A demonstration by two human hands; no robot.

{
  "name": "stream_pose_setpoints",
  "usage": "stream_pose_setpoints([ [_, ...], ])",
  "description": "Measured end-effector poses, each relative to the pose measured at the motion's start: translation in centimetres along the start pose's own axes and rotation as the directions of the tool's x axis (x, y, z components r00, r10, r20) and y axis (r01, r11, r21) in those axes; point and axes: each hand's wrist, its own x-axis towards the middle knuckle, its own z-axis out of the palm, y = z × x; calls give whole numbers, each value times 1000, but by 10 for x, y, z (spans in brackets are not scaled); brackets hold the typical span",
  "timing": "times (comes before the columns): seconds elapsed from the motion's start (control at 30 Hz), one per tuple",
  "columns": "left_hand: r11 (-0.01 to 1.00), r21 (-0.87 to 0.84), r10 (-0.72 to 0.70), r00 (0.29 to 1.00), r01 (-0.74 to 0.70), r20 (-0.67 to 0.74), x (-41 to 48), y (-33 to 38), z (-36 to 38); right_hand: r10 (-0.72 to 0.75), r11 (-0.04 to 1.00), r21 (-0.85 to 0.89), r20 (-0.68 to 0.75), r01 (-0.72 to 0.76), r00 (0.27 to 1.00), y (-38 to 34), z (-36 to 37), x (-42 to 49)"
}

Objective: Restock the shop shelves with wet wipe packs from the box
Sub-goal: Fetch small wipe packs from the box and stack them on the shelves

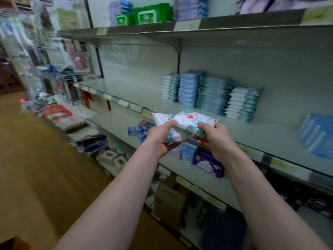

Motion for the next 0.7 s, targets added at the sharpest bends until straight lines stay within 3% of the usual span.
stream_pose_setpoints([
  [0.4,976,176,-162,969,129,187,62,-22,117,53,996,79,-276,-32,960,-27,-85,50],
  [0.7,942,207,-325,867,263,377,107,-17,170,56,987,161,-379,6,924,-40,-126,97],
])
